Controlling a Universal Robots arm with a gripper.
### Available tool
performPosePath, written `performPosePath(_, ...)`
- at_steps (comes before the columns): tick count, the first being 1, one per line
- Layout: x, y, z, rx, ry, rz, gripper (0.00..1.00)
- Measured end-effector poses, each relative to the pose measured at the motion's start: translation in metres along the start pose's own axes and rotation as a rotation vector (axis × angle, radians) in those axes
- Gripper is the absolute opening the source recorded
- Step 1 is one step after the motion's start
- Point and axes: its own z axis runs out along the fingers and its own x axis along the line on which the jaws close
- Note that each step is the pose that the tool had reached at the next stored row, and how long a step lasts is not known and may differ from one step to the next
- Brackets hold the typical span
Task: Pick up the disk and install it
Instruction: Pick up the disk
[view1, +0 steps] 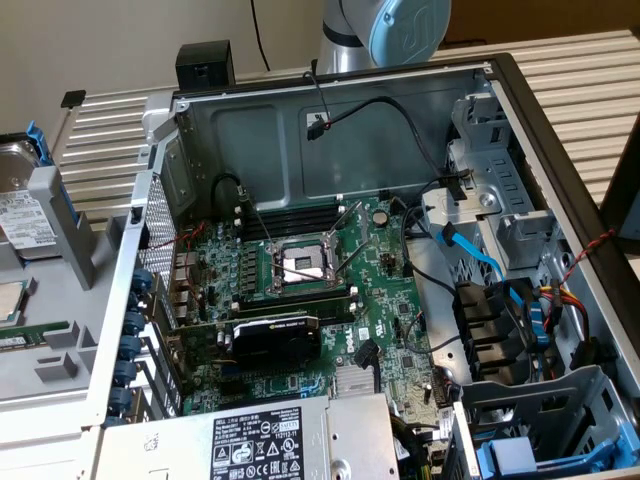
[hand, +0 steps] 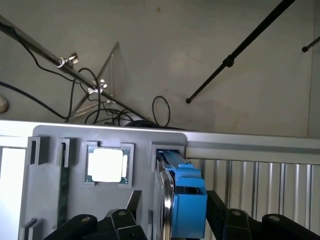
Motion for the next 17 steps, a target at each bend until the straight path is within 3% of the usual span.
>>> performPosePath(17,0.0005,-0.0005,0.0104,-0.014,-0.0009,0.001,0.62)
